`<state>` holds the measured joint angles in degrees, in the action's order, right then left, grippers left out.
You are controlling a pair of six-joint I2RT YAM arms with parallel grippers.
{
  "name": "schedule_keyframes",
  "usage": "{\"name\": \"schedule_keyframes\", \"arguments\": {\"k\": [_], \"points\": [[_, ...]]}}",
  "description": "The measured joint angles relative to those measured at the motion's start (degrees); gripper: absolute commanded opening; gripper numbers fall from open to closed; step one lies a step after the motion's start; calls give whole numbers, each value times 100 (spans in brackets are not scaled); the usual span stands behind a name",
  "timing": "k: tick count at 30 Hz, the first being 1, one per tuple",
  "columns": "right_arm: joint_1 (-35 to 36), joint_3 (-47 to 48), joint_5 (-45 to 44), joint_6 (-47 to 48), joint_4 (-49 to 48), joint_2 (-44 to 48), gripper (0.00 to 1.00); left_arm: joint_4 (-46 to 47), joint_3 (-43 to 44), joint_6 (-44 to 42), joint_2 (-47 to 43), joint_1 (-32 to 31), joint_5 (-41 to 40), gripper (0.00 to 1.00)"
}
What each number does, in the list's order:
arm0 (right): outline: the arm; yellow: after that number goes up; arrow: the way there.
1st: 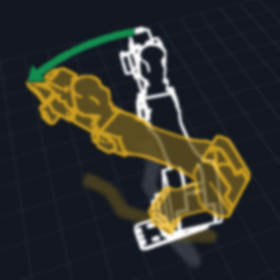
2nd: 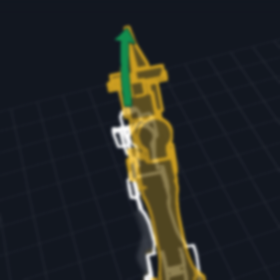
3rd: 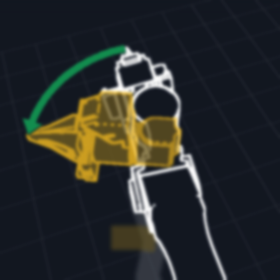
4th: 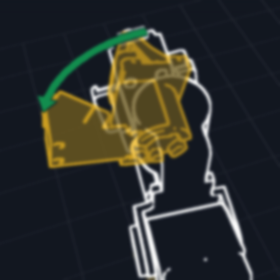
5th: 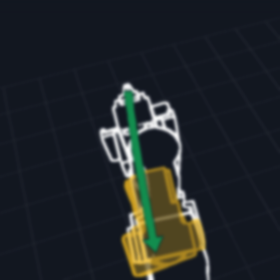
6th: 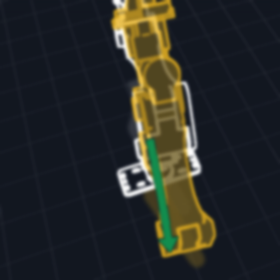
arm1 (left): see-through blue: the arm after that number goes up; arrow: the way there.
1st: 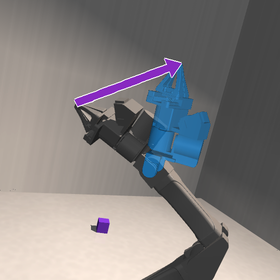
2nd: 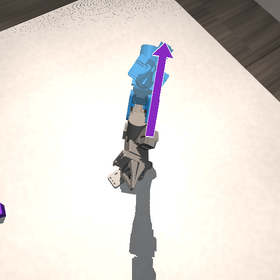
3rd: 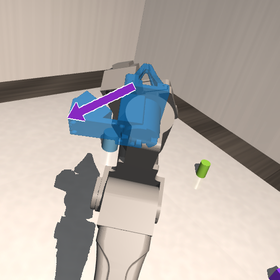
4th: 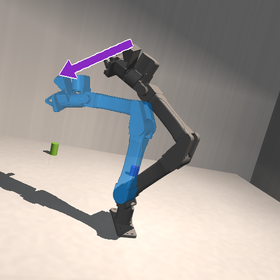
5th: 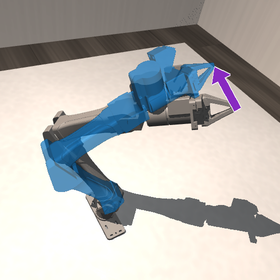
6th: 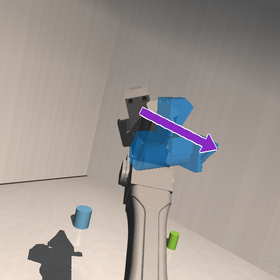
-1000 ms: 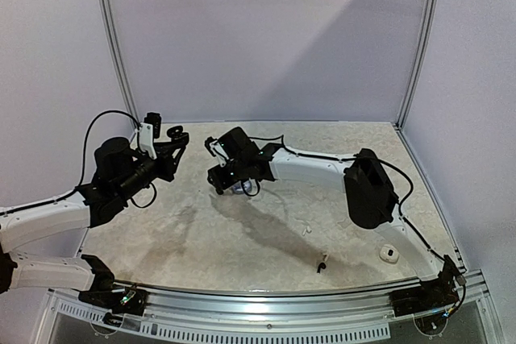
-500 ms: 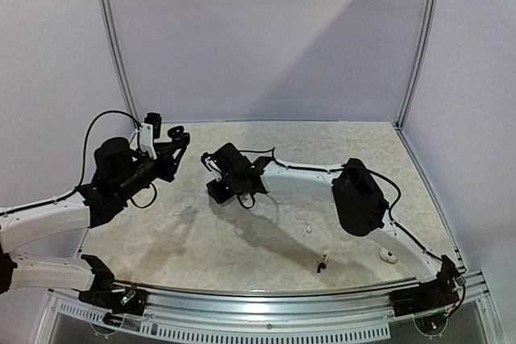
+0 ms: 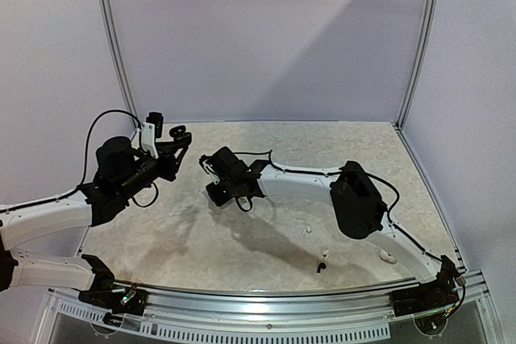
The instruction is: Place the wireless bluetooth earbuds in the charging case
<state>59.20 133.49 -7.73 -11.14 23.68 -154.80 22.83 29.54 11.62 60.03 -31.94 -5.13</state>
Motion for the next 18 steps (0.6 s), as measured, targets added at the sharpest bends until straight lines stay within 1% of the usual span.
{"name": "schedule_keyframes", "arguments": {"k": [12, 18], "points": [[15, 0, -74, 136, 33, 0, 34, -247, 195, -140, -90, 0, 0, 0], [20, 0, -63, 251, 31, 0, 27, -382, 236, -208, -378, 0, 0, 0]]}}
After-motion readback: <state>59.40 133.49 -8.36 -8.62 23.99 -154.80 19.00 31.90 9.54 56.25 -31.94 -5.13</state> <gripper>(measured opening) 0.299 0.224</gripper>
